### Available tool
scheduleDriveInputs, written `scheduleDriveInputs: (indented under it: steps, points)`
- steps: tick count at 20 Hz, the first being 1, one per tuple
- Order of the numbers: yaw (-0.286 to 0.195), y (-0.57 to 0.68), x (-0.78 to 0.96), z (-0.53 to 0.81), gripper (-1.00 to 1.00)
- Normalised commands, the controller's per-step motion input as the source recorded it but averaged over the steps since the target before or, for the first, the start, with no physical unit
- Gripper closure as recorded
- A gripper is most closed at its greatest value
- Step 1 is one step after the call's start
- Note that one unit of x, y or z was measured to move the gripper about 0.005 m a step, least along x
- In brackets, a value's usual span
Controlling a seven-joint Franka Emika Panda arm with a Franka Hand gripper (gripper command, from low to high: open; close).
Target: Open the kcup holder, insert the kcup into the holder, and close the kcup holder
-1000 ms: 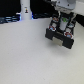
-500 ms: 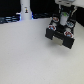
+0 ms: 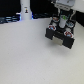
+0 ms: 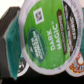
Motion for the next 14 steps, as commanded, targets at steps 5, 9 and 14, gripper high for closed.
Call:
scheduleDriveInputs:
  steps: [5, 9, 14]
  points:
    - [-0.005, -0.07, 0.01, -0.12, 1.00]
    - [-0.001, -0.03, -0.03, -0.08, 1.00]
    - [-0.003, -0.01, 0.01, -0.11, 1.00]
